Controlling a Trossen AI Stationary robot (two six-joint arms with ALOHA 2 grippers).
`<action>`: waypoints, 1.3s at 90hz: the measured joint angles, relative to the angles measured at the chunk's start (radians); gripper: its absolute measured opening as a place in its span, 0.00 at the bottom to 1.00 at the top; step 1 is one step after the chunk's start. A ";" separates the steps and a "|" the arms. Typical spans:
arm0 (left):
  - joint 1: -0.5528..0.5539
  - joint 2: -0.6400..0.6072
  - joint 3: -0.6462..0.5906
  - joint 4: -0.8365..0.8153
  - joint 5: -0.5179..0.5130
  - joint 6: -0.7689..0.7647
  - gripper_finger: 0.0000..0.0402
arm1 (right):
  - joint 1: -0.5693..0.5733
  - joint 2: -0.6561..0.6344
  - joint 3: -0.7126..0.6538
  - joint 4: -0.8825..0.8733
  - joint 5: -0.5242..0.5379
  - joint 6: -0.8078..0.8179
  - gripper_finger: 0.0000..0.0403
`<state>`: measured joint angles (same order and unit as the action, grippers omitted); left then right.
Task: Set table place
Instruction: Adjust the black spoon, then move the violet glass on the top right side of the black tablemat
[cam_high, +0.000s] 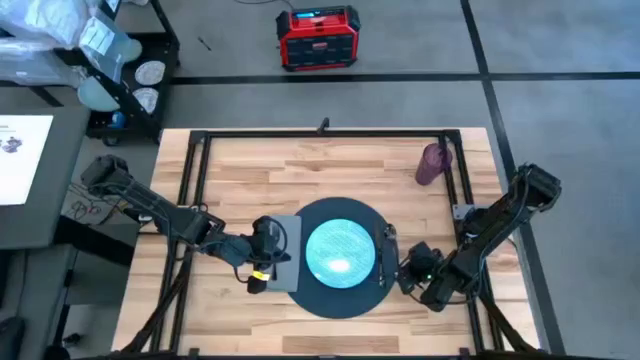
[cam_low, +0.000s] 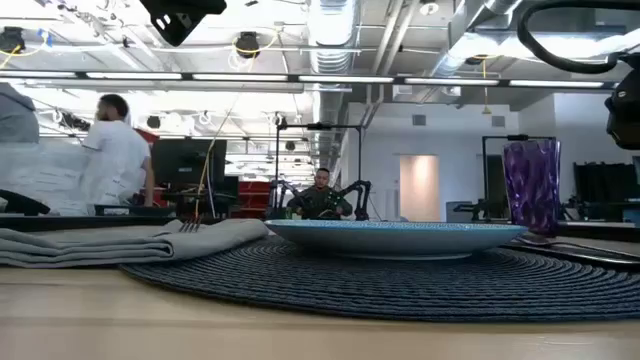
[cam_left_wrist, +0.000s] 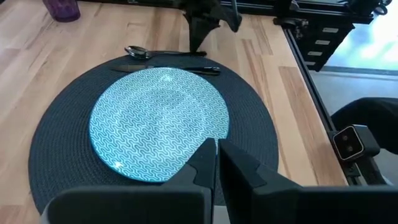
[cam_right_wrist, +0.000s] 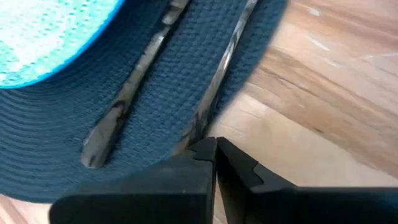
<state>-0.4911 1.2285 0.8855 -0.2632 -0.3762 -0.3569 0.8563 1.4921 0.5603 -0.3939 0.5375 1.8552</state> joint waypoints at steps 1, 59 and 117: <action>0.000 0.000 0.000 0.000 0.000 0.000 0.00 | 0.001 0.000 0.000 0.000 0.002 0.001 0.00; 0.000 0.000 0.000 0.000 0.000 0.004 0.00 | -0.044 0.002 0.001 -0.009 0.090 -0.042 0.00; 0.000 0.000 0.000 -0.001 0.000 0.004 0.00 | -0.055 0.002 0.001 0.060 0.064 -0.103 0.00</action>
<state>-0.4911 1.2285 0.8852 -0.2642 -0.3759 -0.3531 0.8009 1.4937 0.5610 -0.3337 0.6019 1.7519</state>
